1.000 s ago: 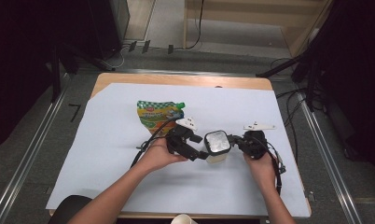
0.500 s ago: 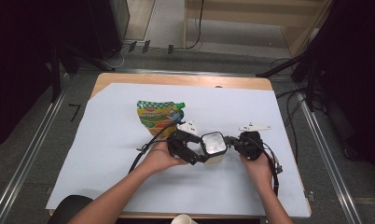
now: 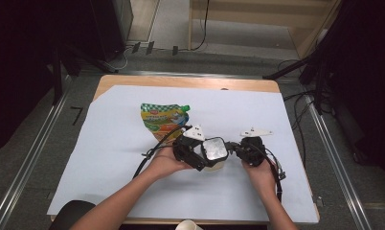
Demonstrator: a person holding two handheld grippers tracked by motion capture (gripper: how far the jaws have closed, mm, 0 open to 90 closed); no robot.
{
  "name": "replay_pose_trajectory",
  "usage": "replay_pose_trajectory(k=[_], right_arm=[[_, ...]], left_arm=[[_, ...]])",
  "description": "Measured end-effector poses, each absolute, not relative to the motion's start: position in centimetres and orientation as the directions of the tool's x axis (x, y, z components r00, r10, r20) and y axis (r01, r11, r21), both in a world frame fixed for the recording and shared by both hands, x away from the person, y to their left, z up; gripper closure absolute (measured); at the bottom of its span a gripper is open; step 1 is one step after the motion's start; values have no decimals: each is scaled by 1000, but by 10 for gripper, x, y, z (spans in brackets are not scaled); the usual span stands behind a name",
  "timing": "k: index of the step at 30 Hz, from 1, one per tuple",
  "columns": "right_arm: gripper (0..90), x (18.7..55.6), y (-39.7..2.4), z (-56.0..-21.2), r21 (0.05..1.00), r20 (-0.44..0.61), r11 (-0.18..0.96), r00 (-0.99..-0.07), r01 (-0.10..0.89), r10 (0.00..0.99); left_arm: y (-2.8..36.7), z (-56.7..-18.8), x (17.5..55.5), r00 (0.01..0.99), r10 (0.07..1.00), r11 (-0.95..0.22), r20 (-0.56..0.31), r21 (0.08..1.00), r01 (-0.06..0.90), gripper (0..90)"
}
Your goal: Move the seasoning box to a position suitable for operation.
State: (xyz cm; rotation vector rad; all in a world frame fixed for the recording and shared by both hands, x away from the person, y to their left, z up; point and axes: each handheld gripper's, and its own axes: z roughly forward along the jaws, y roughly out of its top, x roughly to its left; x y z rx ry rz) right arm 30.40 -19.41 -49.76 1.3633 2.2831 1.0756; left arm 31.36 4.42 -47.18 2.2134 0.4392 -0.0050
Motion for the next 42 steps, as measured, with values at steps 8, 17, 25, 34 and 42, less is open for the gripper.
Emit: replay_pose_trajectory(k=[8,17,25,34,42], right_arm=[[900,301,-191,-498,714,137,289,-532,638,836],[900,298,-194,-494,727,163,267,-537,633,828],[900,292,-196,-489,734,163,262,-537,627,828],[900,284,-200,-483,743,178,253,-547,620,818],[900,283,-200,-483,742,176,256,-548,620,818]], left_arm=[[46,-467,311,946,302,-581,-116,765,279,155],[46,-462,309,949,294,-557,-109,788,263,167],[45,-461,309,948,298,-564,-109,782,267,166],[44,-459,308,949,299,-569,-103,779,263,166],[42,-453,307,949,301,-574,-89,778,255,165]])
